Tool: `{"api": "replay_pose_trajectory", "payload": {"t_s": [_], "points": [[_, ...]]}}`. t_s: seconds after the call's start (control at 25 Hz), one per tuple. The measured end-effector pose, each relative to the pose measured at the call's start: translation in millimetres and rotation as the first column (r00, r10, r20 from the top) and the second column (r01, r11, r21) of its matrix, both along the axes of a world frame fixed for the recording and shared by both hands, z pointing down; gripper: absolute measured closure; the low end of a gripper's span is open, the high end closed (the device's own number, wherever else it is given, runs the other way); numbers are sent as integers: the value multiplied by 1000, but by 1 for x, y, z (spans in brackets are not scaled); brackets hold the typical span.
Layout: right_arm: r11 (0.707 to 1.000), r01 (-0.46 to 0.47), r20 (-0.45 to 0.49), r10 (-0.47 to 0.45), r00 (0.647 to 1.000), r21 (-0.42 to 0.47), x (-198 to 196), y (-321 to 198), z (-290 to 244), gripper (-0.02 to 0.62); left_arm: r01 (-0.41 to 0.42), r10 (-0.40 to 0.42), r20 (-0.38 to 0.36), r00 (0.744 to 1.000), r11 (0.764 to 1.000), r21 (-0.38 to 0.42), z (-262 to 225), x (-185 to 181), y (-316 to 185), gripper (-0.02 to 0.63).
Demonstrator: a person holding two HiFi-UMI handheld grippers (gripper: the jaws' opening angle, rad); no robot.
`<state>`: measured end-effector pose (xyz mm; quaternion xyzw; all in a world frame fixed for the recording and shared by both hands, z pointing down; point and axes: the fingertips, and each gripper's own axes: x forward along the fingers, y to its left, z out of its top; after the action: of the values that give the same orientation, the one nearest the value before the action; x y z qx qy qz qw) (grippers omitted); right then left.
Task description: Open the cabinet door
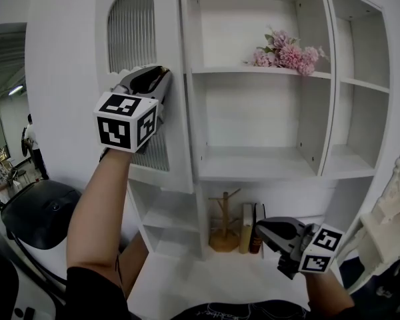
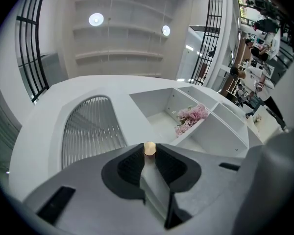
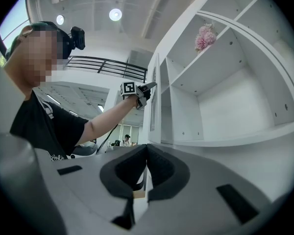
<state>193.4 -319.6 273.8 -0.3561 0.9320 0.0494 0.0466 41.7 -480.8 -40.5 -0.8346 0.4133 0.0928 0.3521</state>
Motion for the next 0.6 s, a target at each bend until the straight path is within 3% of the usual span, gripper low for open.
{"api": "replay_pose_trajectory", "payload": {"t_s": [0.6], "points": [[1000,-11,6,11,1000,4,-52,11,-10,589,-103,103,3,995,995,-1,-1,-22,27,532]]}}
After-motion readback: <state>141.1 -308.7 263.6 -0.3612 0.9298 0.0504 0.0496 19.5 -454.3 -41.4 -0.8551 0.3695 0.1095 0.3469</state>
